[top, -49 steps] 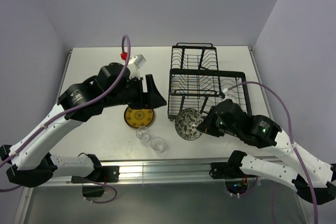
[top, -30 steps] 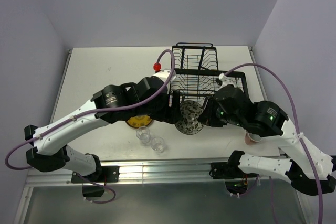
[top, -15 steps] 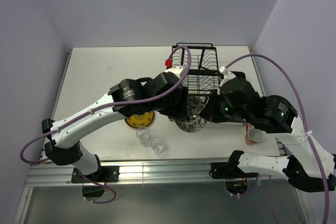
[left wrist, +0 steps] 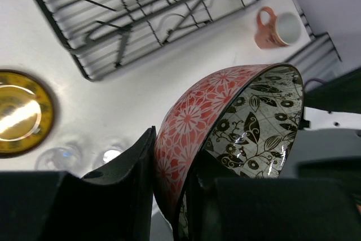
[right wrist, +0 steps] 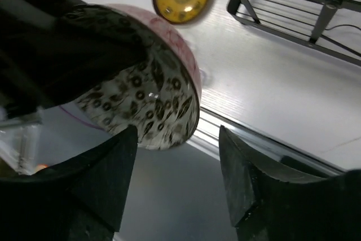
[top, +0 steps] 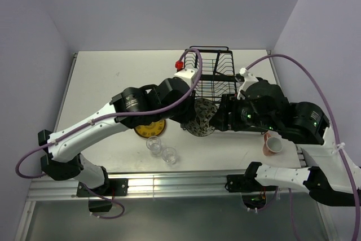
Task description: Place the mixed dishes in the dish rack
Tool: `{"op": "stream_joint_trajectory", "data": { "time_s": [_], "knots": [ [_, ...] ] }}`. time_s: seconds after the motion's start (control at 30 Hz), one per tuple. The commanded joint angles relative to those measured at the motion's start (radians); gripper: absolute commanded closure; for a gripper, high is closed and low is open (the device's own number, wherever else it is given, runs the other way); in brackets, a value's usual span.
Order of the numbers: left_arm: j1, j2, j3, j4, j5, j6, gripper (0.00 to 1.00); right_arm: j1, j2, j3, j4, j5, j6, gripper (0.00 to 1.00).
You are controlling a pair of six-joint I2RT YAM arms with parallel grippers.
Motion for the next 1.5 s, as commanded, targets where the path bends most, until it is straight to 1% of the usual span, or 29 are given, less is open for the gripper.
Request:
{"op": "stream_joint_trajectory", "data": {
  "time_s": [0.0, 0.03, 0.07, 0.1, 0.13, 0.17, 0.2, 0.27, 0.3, 0.33, 0.37, 0.4, 0.47, 0.5, 0.57, 0.6, 0.63, 0.67, 0.73, 0.83, 0.87, 0.97, 1.07, 1.1, 1.2, 1.27, 1.4, 1.47],
  "knots": [
    [0.010, -0.111, -0.041, 0.181, -0.115, 0.100, 1.00, 0.005, -0.008, 0.086, 0.013, -0.020, 0.011, 0.30],
    [0.010, -0.123, -0.067, 0.206, -0.138, 0.121, 1.00, 0.004, -0.006, 0.097, 0.010, -0.014, 0.020, 0.26],
    [0.010, -0.146, -0.079, 0.250, -0.151, 0.160, 1.00, 0.005, -0.005, 0.112, 0.004, 0.006, 0.026, 0.10],
    [0.010, -0.157, -0.087, 0.266, -0.158, 0.175, 1.00, 0.005, -0.009, 0.118, 0.001, 0.014, 0.035, 0.08],
    [0.010, -0.163, -0.098, 0.281, -0.169, 0.189, 1.00, 0.004, -0.013, 0.120, 0.004, 0.017, 0.035, 0.03],
    [0.010, -0.180, -0.105, 0.299, -0.180, 0.204, 1.00, 0.005, -0.017, 0.114, 0.013, 0.014, 0.034, 0.01],
    [0.009, -0.192, -0.128, 0.353, -0.174, 0.244, 1.00, 0.004, -0.028, 0.108, 0.031, 0.004, 0.037, 0.00],
    [0.007, -0.249, -0.177, 0.436, -0.127, 0.311, 1.00, 0.002, -0.034, 0.096, 0.051, -0.010, 0.038, 0.00],
    [0.007, -0.275, -0.209, 0.544, -0.100, 0.327, 1.00, 0.001, -0.040, 0.092, 0.079, -0.039, 0.035, 0.00],
    [0.007, -0.301, -0.273, 0.597, -0.074, 0.335, 1.00, 0.001, -0.042, 0.091, 0.099, -0.062, 0.016, 0.00],
    [0.010, -0.342, -0.298, 0.640, -0.047, 0.336, 1.00, 0.001, -0.046, 0.088, 0.120, -0.084, -0.003, 0.00],
    [0.033, -0.352, -0.306, 0.677, 0.042, 0.317, 1.00, 0.001, -0.055, 0.086, 0.155, -0.096, -0.038, 0.00],
    [0.056, -0.343, -0.283, 0.659, 0.116, 0.248, 1.00, -0.001, -0.072, 0.077, 0.192, -0.138, -0.075, 0.00],
    [0.065, -0.337, -0.274, 0.645, 0.180, 0.231, 1.00, -0.004, -0.086, 0.074, 0.235, -0.159, -0.098, 0.00],
    [0.066, -0.339, -0.280, 0.646, 0.248, 0.192, 1.00, -0.006, -0.092, 0.071, 0.270, -0.246, -0.155, 0.00],
    [0.067, -0.350, -0.297, 0.666, 0.286, 0.180, 1.00, -0.007, -0.085, 0.072, 0.290, -0.280, -0.175, 0.00],
    [0.069, -0.362, -0.347, 0.692, 0.368, 0.166, 1.00, -0.007, -0.079, 0.074, 0.298, -0.314, -0.208, 0.01],
    [0.069, -0.393, -0.378, 0.755, 0.407, 0.133, 1.00, -0.007, -0.074, 0.076, 0.306, -0.369, -0.224, 0.01],
    [0.079, -0.419, -0.452, 0.807, 0.504, 0.102, 1.00, -0.006, -0.068, 0.080, 0.317, -0.391, -0.261, 0.01],
    [0.081, -0.455, -0.506, 0.849, 0.567, 0.073, 1.00, -0.007, -0.071, 0.085, 0.341, -0.412, -0.281, 0.02],
    [0.081, -0.462, -0.515, 0.852, 0.570, 0.065, 1.00, -0.006, -0.072, 0.077, 0.353, -0.432, -0.281, 0.02],
    [0.081, -0.479, -0.529, 0.862, 0.579, 0.060, 1.00, -0.006, -0.066, 0.065, 0.369, -0.429, -0.272, 0.03],
    [0.081, -0.488, -0.529, 0.864, 0.576, 0.065, 1.00, -0.007, -0.069, 0.030, 0.392, -0.454, -0.261, 0.06],
    [0.081, -0.488, -0.529, 0.861, 0.578, 0.068, 1.00, -0.007, -0.072, 0.016, 0.418, -0.486, -0.252, 0.09],
    [0.081, -0.484, -0.518, 0.858, 0.581, 0.082, 1.00, -0.006, -0.082, -0.023, 0.456, -0.527, -0.224, 0.11],
    [0.081, -0.475, -0.504, 0.838, 0.575, 0.105, 1.00, -0.007, -0.095, -0.043, 0.474, -0.559, -0.210, 0.11],
    [0.081, -0.456, -0.448, 0.788, 0.543, 0.167, 1.00, -0.007, -0.103, -0.037, 0.476, -0.553, -0.155, 0.10],
    [0.079, -0.450, -0.431, 0.732, 0.471, 0.210, 1.00, -0.007, -0.100, -0.015, 0.461, -0.505, -0.123, 0.10]
  ]
}}
